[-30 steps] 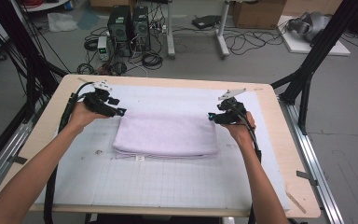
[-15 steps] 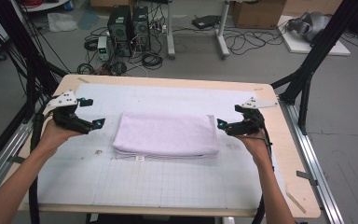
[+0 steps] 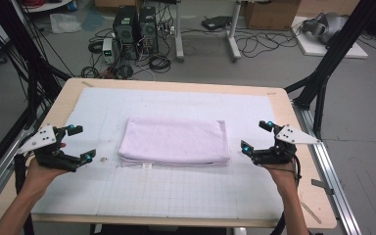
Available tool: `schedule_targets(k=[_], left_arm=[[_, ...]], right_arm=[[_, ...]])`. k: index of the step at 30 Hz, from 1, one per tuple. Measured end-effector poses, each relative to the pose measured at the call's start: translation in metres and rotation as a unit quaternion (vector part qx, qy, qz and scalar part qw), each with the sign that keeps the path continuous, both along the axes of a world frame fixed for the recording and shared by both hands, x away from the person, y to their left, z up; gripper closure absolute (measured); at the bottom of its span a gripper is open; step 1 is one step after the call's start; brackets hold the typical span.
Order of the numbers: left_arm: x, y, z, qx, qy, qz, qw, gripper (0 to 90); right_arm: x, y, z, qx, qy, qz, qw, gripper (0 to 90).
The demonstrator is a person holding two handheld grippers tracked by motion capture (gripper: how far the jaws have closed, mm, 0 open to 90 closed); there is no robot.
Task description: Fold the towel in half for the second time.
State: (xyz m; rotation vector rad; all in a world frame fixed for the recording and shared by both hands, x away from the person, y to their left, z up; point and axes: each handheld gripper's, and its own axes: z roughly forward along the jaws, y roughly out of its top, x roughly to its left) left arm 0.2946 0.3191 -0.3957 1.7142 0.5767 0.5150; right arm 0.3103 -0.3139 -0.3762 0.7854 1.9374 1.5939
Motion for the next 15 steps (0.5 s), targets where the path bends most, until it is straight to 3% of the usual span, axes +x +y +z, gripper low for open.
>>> schedule_targets(k=[10, 15], left_arm=[[-0.019, 0.009, -0.023, -0.027, -0.012, 0.001, 0.9995, 1.7], [-0.023, 0.007, -0.032, -0.028, -0.013, -0.005, 0.9995, 1.7]], right_arm=[[-0.029, -0.006, -0.024, 0.019, -0.02, -0.006, 0.9996, 0.6], [-0.04, -0.008, -0.036, 0.021, -0.031, -0.004, 0.9993, 0.6]])
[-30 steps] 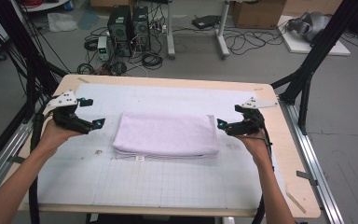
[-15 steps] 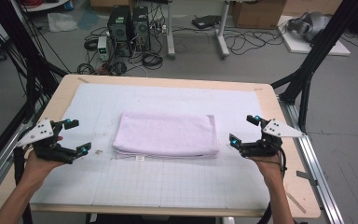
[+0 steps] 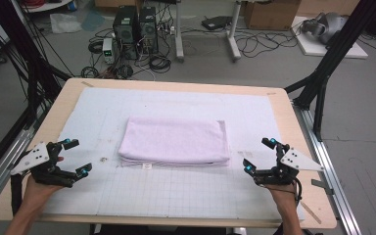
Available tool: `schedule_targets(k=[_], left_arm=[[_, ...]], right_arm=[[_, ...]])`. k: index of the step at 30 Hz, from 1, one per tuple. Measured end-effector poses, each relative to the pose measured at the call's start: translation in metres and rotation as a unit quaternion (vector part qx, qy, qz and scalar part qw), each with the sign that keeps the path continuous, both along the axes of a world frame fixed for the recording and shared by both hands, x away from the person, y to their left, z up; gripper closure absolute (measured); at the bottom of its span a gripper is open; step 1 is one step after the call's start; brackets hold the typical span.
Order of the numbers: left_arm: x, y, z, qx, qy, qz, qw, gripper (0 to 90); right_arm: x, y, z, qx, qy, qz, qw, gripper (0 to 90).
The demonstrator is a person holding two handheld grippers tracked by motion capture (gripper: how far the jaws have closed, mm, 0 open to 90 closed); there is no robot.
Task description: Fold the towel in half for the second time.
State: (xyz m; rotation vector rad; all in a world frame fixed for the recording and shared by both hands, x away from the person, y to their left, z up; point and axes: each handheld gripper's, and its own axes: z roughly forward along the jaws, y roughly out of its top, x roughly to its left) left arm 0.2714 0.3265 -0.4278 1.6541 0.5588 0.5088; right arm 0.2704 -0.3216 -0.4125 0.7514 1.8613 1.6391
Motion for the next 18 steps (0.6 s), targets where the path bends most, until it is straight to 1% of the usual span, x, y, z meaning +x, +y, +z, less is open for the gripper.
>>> schedule_targets(k=[1, 3, 4, 5, 6, 8, 10, 12, 14, 15, 16, 18], left_arm=[[-0.001, -0.001, -0.001, 0.0, 0.002, 0.001, 1.0, 1.7], [-0.002, -0.003, -0.002, -0.001, -0.001, 0.003, 1.0, 1.7], [-0.003, -0.004, -0.003, -0.007, -0.001, 0.003, 1.0, 1.7], [-0.003, -0.004, -0.003, -0.006, -0.004, 0.0, 1.0, 1.7], [-0.003, -0.004, -0.003, -0.004, -0.006, 0.003, 1.0, 1.7], [-0.002, -0.004, -0.005, -0.01, 0.001, 0.002, 0.9999, 1.7], [-0.001, -0.003, -0.008, -0.009, 0.004, 0.007, 0.9999, 1.7], [-0.001, -0.003, -0.009, -0.013, 0.005, 0.008, 0.9999, 1.7], [-0.002, -0.003, -0.008, -0.01, 0.001, 0.008, 0.9999, 1.7], [-0.002, -0.003, -0.008, -0.01, 0.001, 0.009, 0.9999, 1.7], [-0.002, -0.002, -0.008, -0.009, 0.001, 0.011, 0.9999, 1.7], [-0.003, -0.001, -0.009, -0.017, 0.0, 0.014, 0.9998, 1.7]], right_arm=[[-0.002, 0.0, -0.003, 0.001, 0.003, -0.001, 1.0, 0.6], [-0.005, -0.001, -0.007, -0.003, -0.004, -0.005, 1.0, 0.6], [-0.006, -0.001, -0.008, -0.001, 0.001, -0.006, 1.0, 0.6], [-0.006, -0.001, -0.01, -0.001, -0.002, -0.006, 1.0, 0.6], [-0.007, -0.001, -0.011, 0.0, 0.0, -0.006, 1.0, 0.6], [-0.007, -0.002, -0.012, 0.001, 0.001, -0.009, 1.0, 0.6], [-0.007, -0.002, -0.013, 0.004, 0.003, -0.01, 0.9999, 0.6], [-0.006, -0.002, -0.013, 0.005, 0.0, -0.011, 0.9999, 0.6], [-0.006, -0.002, -0.013, 0.007, 0.0, -0.011, 0.9999, 0.6], [-0.006, -0.002, -0.013, 0.006, 0.002, -0.012, 0.9999, 0.6], [-0.006, -0.002, -0.014, 0.003, 0.0, -0.013, 0.9999, 0.6], [-0.007, -0.002, -0.014, 0.002, 0.006, -0.016, 0.9999, 0.6]])
